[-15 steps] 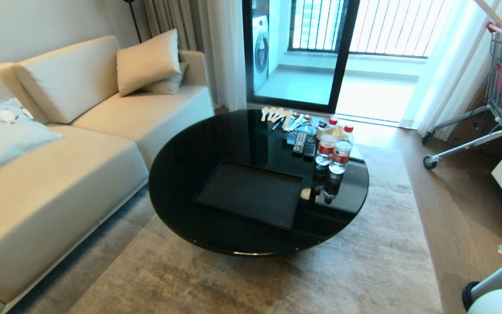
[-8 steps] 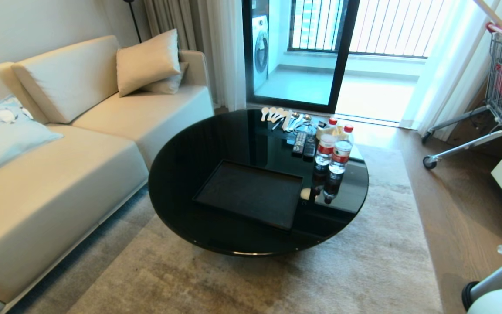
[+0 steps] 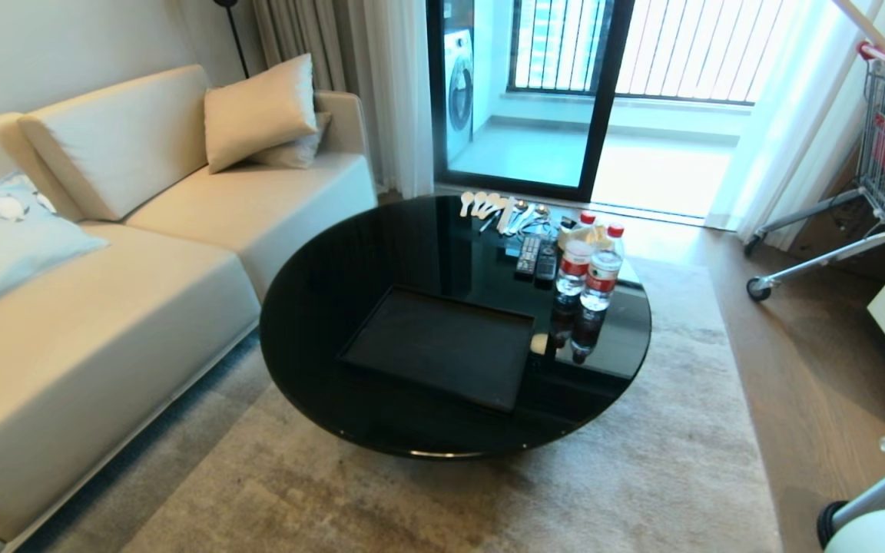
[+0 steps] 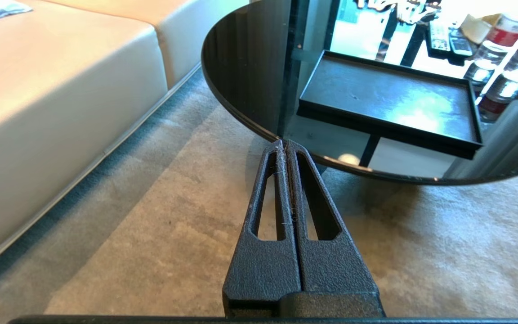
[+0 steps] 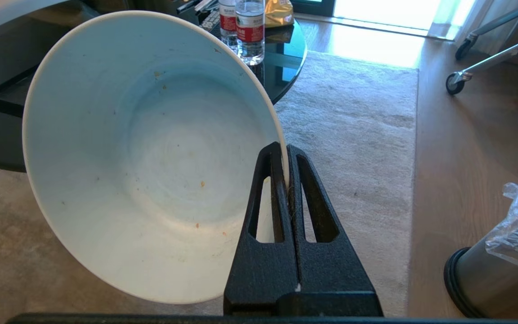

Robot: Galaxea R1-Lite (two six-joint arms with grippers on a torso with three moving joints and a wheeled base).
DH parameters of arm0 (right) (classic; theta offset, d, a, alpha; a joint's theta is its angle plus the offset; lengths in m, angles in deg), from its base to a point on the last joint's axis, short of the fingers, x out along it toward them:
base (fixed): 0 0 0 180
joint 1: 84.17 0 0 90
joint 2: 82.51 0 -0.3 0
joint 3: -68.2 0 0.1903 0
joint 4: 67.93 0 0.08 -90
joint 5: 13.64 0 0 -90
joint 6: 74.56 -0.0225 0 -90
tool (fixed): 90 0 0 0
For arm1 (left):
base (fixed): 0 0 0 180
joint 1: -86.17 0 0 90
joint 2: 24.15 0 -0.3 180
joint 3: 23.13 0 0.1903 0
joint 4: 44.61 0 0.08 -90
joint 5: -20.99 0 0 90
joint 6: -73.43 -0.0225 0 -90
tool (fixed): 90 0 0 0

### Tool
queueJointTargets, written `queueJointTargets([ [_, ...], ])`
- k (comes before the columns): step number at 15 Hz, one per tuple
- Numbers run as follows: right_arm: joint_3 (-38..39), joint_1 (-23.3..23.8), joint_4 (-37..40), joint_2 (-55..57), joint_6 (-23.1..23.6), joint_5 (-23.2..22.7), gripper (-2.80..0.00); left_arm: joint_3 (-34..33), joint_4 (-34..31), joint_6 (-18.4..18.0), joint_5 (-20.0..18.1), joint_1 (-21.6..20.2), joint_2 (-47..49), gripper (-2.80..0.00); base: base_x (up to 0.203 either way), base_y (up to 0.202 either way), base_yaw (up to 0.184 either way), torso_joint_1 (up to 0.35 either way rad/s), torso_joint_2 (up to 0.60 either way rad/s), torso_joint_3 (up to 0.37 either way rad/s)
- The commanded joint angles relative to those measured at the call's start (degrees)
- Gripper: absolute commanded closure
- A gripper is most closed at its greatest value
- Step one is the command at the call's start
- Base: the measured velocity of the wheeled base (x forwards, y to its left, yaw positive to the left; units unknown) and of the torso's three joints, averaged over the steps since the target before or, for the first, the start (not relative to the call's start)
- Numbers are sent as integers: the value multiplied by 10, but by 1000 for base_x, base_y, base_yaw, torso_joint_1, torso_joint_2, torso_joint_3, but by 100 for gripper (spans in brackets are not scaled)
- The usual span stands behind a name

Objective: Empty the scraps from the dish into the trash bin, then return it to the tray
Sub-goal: Put the bowl back to the table

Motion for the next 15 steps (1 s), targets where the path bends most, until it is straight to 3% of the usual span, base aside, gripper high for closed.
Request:
queueJointTargets([
  [1, 0, 0, 0, 1, 0, 0, 0, 0, 0, 0, 0, 0, 0, 0, 173, 0, 0, 4, -1, 2],
  [10, 0, 0, 0, 0, 0, 0, 0, 0, 0, 0, 0, 0, 0, 0, 184, 0, 1, 1, 3, 2],
  [15, 0, 0, 0, 1, 0, 0, 0, 0, 0, 0, 0, 0, 0, 0, 22, 0, 0, 2, 0, 0],
])
